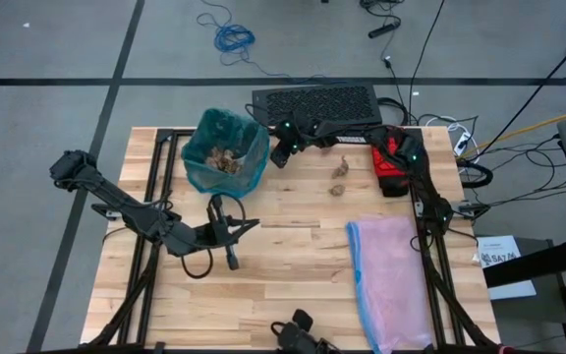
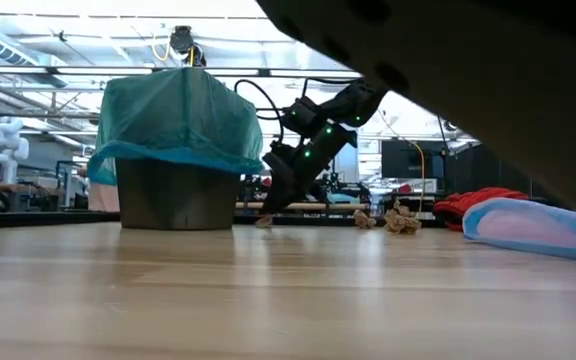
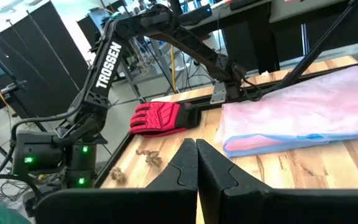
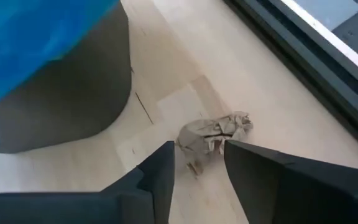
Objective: Place trash/remove bag and relplace
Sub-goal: Put the brown paper into the black trash bin
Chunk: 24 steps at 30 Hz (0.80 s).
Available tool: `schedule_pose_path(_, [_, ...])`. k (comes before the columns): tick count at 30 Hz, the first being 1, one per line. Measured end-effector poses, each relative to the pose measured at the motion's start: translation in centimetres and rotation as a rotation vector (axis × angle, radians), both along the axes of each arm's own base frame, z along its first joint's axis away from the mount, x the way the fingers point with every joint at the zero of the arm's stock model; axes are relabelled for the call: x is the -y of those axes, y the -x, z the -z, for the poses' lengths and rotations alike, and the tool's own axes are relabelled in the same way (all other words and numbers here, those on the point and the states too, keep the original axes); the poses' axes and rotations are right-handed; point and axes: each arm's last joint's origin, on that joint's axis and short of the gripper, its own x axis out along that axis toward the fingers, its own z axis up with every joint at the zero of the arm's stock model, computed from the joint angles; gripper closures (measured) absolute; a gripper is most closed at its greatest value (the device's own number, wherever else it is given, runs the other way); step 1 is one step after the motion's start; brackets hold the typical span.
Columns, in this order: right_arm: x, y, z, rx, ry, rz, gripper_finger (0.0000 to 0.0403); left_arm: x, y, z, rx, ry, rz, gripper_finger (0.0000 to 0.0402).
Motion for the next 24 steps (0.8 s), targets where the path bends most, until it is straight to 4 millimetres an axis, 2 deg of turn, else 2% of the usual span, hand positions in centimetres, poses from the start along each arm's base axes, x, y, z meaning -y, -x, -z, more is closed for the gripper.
schedule_pose_path(6, [1.5, 1.3, 0.1, 0.032, -0.061, -0.087, 0.0279, 0.0, 0.0, 0.0, -0.003, -0.001, 0.000, 0.0402])
schedule_pose_path(10, [2.4, 2.5, 0.4, -0.012, -0.008, -0.209, 0.0280, 0.0, 0.0, 0.1, -0.005, -0.002, 0.000, 0.0402])
schedule_pose_path(15, [2.3, 2.8, 0.7, -0.061, 0.131, -0.382, 0.0280, 0.0, 0.0, 0.1, -0.006, -0.003, 0.000, 0.0402])
schedule_pose_path(20, [0.5, 1.5, 0.6, -0.087, 0.365, -0.641, 0.0280, 0.0, 0.0, 0.1, -0.006, -0.002, 0.000, 0.0402])
schedule_pose_path(24, [0.2, 1.1, 0.0, -0.135, 0.522, -0.713, 0.0280, 0.0, 0.0, 0.1, 0.001, 0.021, -0.003, 0.0402])
